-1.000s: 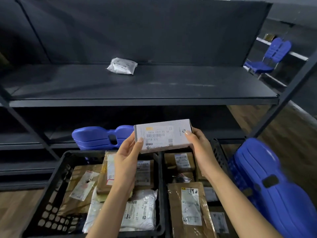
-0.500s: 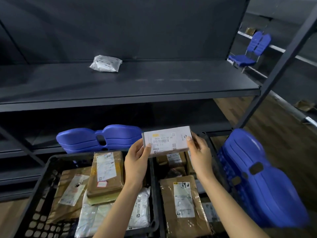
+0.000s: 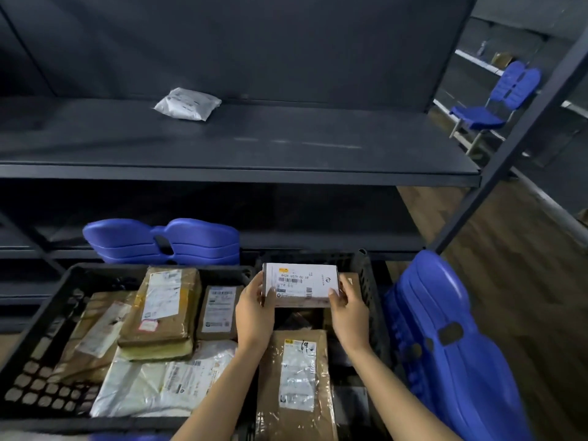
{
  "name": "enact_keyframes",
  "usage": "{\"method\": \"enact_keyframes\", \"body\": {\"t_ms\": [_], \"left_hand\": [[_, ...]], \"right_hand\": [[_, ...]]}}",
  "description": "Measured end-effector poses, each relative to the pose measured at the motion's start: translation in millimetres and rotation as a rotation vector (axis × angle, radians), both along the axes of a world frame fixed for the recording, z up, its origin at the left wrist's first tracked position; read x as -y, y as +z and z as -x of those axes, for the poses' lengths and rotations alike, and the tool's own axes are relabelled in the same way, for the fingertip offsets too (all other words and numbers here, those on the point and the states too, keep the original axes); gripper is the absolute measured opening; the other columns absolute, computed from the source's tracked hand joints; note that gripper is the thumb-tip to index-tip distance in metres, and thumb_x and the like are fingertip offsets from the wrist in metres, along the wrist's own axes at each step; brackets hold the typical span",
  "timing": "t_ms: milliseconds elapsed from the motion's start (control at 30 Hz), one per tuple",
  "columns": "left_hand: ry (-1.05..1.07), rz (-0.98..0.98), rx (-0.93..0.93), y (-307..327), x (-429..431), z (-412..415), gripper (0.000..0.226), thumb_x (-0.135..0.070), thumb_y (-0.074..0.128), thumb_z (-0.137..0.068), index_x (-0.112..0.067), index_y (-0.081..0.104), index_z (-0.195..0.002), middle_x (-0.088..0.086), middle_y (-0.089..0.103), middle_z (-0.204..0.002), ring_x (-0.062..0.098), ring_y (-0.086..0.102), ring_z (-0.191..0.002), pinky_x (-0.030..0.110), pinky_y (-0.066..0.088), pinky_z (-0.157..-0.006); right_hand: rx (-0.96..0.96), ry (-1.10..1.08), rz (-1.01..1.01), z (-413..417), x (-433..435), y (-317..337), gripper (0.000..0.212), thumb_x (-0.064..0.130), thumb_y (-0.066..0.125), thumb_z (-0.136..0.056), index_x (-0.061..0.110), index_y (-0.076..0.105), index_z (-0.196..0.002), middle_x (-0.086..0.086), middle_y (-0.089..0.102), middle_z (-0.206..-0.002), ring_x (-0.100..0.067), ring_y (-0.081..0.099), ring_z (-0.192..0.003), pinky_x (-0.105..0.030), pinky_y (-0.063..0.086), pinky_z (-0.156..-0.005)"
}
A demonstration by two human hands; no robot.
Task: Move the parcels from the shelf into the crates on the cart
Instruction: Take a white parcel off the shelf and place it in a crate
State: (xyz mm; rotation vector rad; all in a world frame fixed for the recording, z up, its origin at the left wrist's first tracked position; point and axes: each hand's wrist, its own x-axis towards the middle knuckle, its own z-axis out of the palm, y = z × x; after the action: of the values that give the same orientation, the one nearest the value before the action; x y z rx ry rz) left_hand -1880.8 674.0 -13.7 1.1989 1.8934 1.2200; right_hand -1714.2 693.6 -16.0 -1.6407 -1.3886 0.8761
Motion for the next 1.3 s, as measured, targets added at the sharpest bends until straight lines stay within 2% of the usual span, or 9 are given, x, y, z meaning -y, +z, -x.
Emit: {"method": "enact_keyframes", "body": {"t_ms": [67,133,200,333,467,567,767,1100,1300], "left_hand": [[-0.018,0.031,-0.102,-12,-1,-9,0.048,-0.015,0.055,-0.097,-0.015,0.045,-0.144,0.005,0.053,-0.134,0.018,0.051,-0.122,0.021,0.037,-0.101],[-0.024,0.073,-0.147,-23,-3,-14,0.050,-0.016,0.053,-0.098,-0.015,0.040,-0.146,0.008,0.048,-0.134,0.019,0.047,-0.121,0.017,0.033,-0.095],[-0.064,0.100,-0.183,-35,-6,-16,0.047,-0.012,0.052,-0.097,-0.016,0.043,-0.143,0.007,0.049,-0.134,0.020,0.048,-0.122,0.019,0.036,-0.093],[-0.126,0.116,-0.227,-64,-11,-13,0.041,-0.007,0.050,-0.095,-0.017,0.052,-0.135,0.003,0.054,-0.133,0.019,0.052,-0.121,0.027,0.045,-0.095],[-0.133,0.104,-0.229,-91,-11,-17,0.045,0.004,0.048,-0.091,-0.010,0.051,-0.133,-0.006,0.054,-0.125,0.012,0.055,-0.110,0.015,0.045,-0.084],[-0.141,0.172,-0.227,-109,-9,-17,0.050,0.002,0.047,-0.093,-0.002,0.038,-0.142,0.003,0.047,-0.136,0.022,0.053,-0.114,0.033,0.050,-0.095],[-0.241,0.321,-0.282,-133,-11,-19,0.058,-0.013,0.046,-0.099,0.002,0.021,-0.150,0.016,0.020,-0.158,0.031,0.026,-0.143,0.040,0.032,-0.114],[-0.280,0.447,-0.532,-160,-23,-16,0.068,-0.037,0.036,-0.102,-0.003,0.008,-0.153,0.013,0.008,-0.162,0.028,0.015,-0.148,0.032,0.022,-0.117],[-0.369,0.619,-0.669,-165,-29,-20,0.067,-0.041,0.020,-0.103,0.002,0.006,-0.152,0.017,0.007,-0.161,0.029,0.012,-0.148,0.036,0.014,-0.119]], "right_hand": [[0.030,0.033,0.011,-3,0,-14,0.050,0.018,0.053,-0.098,0.010,0.040,-0.145,-0.008,0.054,-0.140,-0.020,0.053,-0.126,-0.026,0.043,-0.104],[0.068,0.062,0.025,-5,-3,-29,0.052,0.018,0.053,-0.098,0.011,0.037,-0.147,-0.008,0.055,-0.138,-0.017,0.057,-0.120,-0.004,0.041,-0.090],[0.080,0.090,0.061,-7,-8,-43,0.055,0.019,0.052,-0.098,0.014,0.032,-0.149,-0.008,0.056,-0.137,-0.014,0.060,-0.116,0.006,0.036,-0.079],[0.121,0.152,0.097,-9,-18,-70,0.056,0.018,0.053,-0.098,0.016,0.030,-0.149,-0.006,0.051,-0.142,-0.015,0.055,-0.124,-0.007,0.038,-0.091],[0.171,0.186,0.109,-8,-23,-96,0.054,0.018,0.053,-0.098,0.015,0.033,-0.148,-0.003,0.048,-0.145,-0.016,0.049,-0.130,-0.020,0.039,-0.103],[0.189,0.212,0.137,-4,-18,-114,0.057,0.021,0.053,-0.098,0.015,0.030,-0.150,-0.002,0.044,-0.148,-0.015,0.044,-0.133,-0.020,0.035,-0.106],[0.270,0.301,0.214,-11,-23,-140,0.066,0.026,0.051,-0.098,0.015,0.018,-0.154,-0.002,0.026,-0.158,-0.017,0.026,-0.144,-0.028,0.026,-0.116],[0.257,0.332,0.298,-6,-29,-169,0.066,0.037,0.042,-0.101,0.012,0.014,-0.154,-0.006,0.030,-0.156,-0.021,0.035,-0.140,-0.035,0.037,-0.111],[0.263,0.333,0.343,-8,-29,-175,0.067,0.045,0.037,-0.101,0.014,0.011,-0.155,-0.003,0.020,-0.160,-0.020,0.025,-0.145,-0.038,0.029,-0.116]]}}
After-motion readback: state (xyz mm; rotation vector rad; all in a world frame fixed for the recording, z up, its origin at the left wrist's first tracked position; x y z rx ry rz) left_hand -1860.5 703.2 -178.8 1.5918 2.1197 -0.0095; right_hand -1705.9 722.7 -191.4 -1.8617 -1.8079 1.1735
